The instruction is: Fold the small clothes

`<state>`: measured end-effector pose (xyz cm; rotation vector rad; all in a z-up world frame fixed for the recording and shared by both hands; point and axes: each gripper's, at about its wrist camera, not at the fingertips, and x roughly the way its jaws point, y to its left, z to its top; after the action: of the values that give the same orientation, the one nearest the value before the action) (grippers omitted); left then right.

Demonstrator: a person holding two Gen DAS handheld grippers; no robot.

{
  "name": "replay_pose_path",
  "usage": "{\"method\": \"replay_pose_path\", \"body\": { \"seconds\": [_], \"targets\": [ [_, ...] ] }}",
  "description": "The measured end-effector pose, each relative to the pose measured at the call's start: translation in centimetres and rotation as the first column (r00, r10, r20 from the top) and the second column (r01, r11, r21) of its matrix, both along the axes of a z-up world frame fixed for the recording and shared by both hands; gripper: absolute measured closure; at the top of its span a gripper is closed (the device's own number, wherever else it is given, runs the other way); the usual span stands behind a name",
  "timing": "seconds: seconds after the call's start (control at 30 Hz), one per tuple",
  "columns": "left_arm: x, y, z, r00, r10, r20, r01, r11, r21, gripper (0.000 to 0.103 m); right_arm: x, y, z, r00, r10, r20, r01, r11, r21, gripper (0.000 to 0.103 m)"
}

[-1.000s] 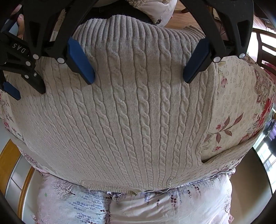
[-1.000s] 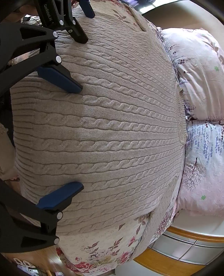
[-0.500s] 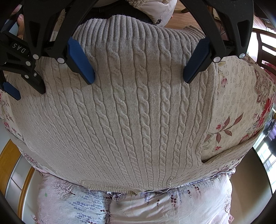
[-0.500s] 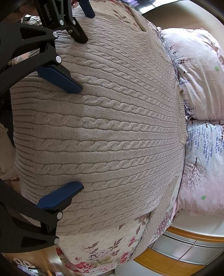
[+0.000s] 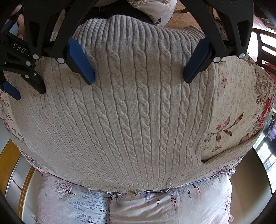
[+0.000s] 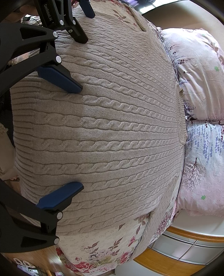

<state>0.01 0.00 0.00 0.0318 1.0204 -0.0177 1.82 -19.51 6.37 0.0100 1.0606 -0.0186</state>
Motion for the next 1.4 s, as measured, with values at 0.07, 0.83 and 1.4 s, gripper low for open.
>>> {"method": "replay_pose_path", "body": {
  "seconds": [0.07,0.83,1.4],
  "targets": [
    [0.00,0.00,0.00,1.000,0.000,0.000,0.000,1.000,0.000,0.002,0.00,0.00,0.00,1.000,0.000,0.000,0.000,1.000,0.000,0.001],
    [-0.01,0.00,0.00,1.000,0.000,0.001,0.000,1.000,0.000,0.002,-0.05,-0.05,0.05,1.000,0.000,0.002,0.000,1.000,0.000,0.001],
    [0.00,0.00,0.01,1.000,0.000,0.002,0.000,1.000,0.000,0.002,-0.09,-0.25,0.21,1.000,0.012,0.009,-0.012,1.000,0.003,0.001]
  ]
}}
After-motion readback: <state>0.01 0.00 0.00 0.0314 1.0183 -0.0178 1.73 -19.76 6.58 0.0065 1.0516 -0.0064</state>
